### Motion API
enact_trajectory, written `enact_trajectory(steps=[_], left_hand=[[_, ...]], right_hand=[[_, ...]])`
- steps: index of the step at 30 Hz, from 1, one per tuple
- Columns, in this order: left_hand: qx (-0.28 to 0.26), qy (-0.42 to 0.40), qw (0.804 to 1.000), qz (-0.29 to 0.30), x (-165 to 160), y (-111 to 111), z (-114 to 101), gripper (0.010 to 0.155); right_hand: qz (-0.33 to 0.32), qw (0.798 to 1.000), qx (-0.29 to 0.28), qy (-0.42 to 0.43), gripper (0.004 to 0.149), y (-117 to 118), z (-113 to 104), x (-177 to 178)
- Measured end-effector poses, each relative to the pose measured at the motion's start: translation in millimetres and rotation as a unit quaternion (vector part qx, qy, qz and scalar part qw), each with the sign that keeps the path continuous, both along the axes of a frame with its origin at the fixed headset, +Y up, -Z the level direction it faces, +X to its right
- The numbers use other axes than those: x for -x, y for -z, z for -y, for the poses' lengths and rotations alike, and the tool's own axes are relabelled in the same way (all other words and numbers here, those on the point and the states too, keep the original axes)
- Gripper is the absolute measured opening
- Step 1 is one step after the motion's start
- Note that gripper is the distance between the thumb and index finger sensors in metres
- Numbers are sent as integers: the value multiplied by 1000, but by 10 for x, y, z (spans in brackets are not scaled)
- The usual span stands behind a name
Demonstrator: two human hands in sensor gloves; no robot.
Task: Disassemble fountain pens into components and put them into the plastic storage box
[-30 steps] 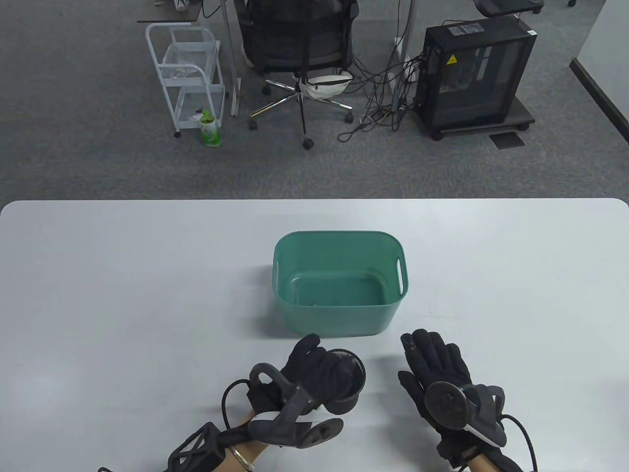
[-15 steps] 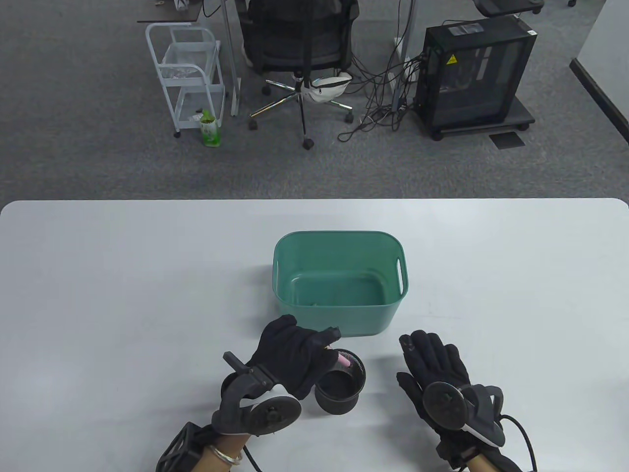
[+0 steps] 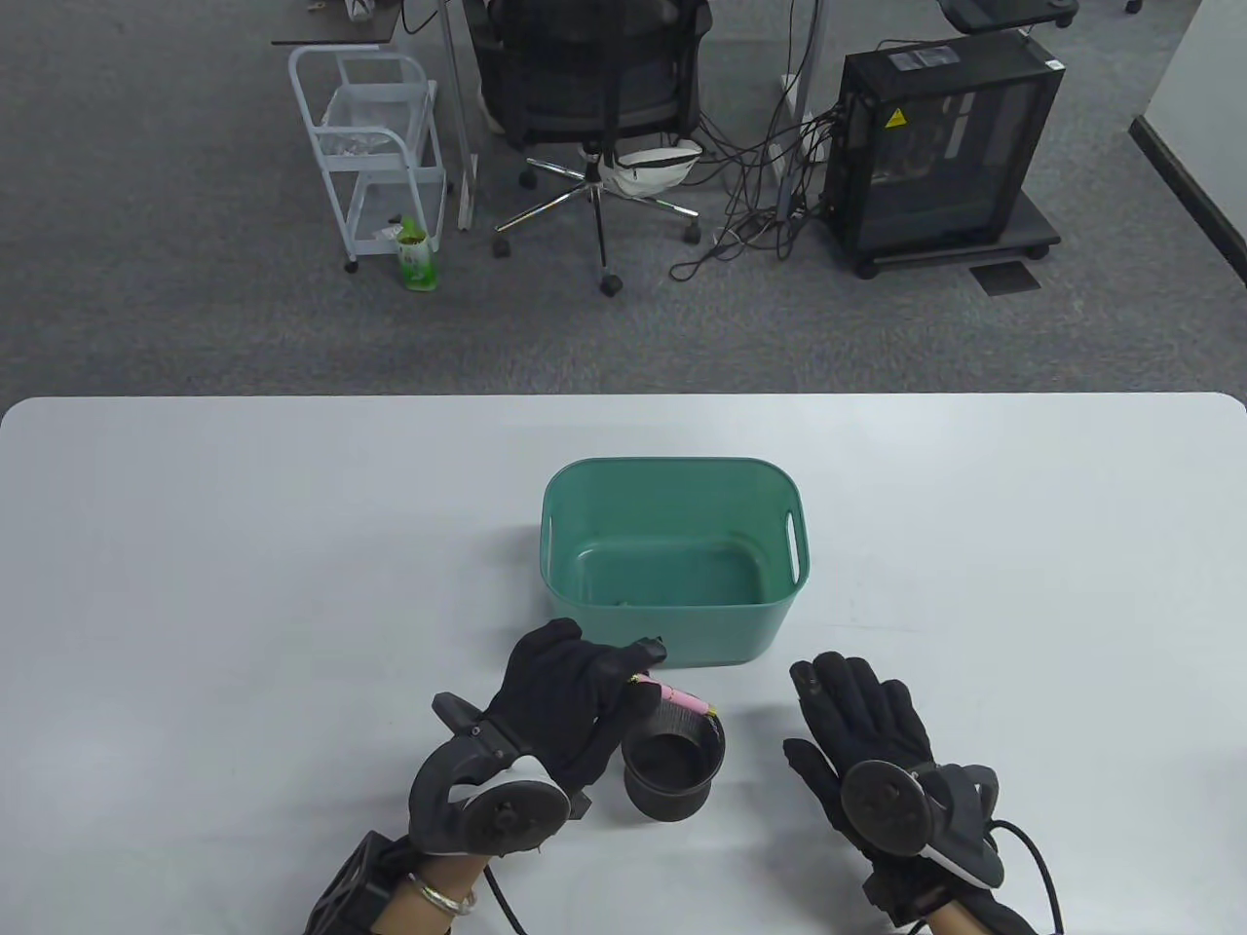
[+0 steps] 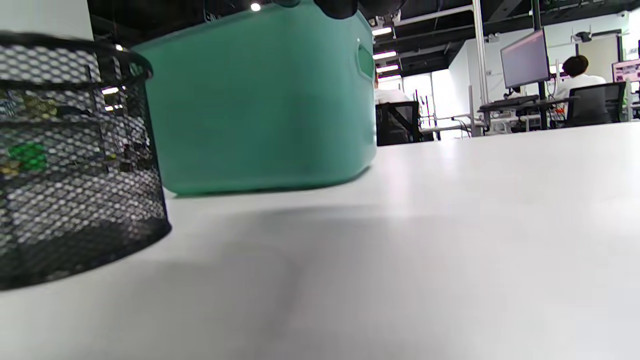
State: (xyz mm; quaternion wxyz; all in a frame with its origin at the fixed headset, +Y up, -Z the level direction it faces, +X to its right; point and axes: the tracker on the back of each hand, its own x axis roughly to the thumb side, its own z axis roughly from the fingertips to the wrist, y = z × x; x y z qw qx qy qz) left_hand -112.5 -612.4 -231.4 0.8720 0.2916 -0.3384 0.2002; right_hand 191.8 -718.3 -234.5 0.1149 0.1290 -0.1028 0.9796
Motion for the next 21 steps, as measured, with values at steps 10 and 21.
enact_trajectory(steps=[10, 21], left_hand=[[-9, -21, 1000, 12, 30, -48, -52, 46], [-24, -54, 998, 22, 87, -74, -80, 46]], right_hand=[[-105, 990, -84, 50, 75, -57, -588, 437], [-152, 972, -157, 82, 50, 63, -758, 775]])
